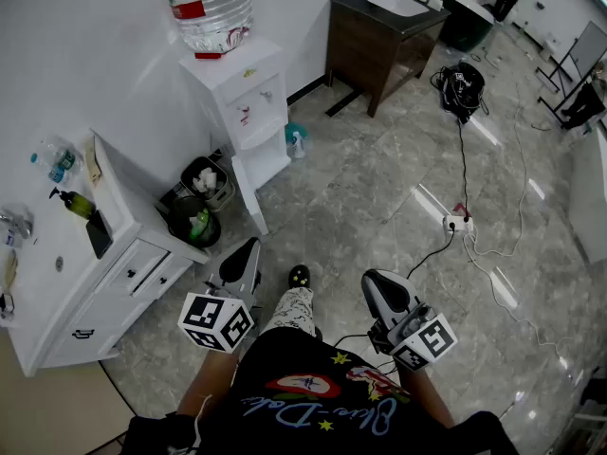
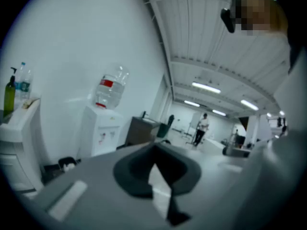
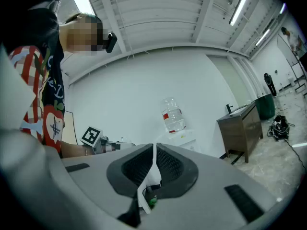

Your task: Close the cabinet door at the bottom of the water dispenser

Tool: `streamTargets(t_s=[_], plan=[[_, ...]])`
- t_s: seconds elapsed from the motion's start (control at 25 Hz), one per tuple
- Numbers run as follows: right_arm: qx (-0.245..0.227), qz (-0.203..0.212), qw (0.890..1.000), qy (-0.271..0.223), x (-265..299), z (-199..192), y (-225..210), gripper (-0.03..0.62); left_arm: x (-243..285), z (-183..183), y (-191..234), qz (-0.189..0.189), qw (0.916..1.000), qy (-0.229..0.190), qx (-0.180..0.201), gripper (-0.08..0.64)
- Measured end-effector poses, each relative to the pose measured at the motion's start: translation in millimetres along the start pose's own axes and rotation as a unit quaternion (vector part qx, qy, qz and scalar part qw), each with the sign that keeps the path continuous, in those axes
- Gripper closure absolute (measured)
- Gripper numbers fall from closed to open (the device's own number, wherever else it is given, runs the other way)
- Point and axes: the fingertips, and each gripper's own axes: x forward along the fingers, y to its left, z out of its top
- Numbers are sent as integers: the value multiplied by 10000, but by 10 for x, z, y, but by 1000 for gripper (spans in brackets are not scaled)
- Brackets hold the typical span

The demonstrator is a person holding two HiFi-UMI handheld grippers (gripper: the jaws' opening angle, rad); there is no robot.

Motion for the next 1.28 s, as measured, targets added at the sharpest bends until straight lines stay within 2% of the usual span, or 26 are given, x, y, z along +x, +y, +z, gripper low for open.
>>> streamTargets(t_s=[0.12,0.36,0.48,0.6,0.68,0.76,0.88,1.04,1.12,1.28], plan=[[-24,229,9997,81,468,49,-393,575,475,39,243,0,9996,-26,-277,561],[-176,853,9959,239,1681,293,-1212,575,1552,206,730,104,9999,46,10,561],[44,1060,9939,287,2312,334,-1621,575,1931,236,989,167,9997,113,104,561],[73,1148,9917,571,2893,179,-1986,575,2286,290,1355,483,9987,-129,-40,561],[7,1253,9895,725,3243,61,-2148,575,2576,356,1477,615,9978,-201,118,563],[-91,1310,9875,868,3533,-72,-2288,575,2889,354,1504,561,9978,-207,271,561],[-138,1255,9848,1192,3840,-439,-2501,575,3197,82,1722,773,9967,-52,257,561],[-95,1444,9739,1750,3999,-1250,-2724,575,3346,-644,2202,1539,9868,501,-11,561],[-143,1498,9704,1892,4071,-1605,-2836,575,3435,-953,2382,1813,9816,585,-101,561],[-339,1339,9696,2022,4277,-2227,-3123,575,3660,-1484,2750,2193,9734,646,-107,563]])
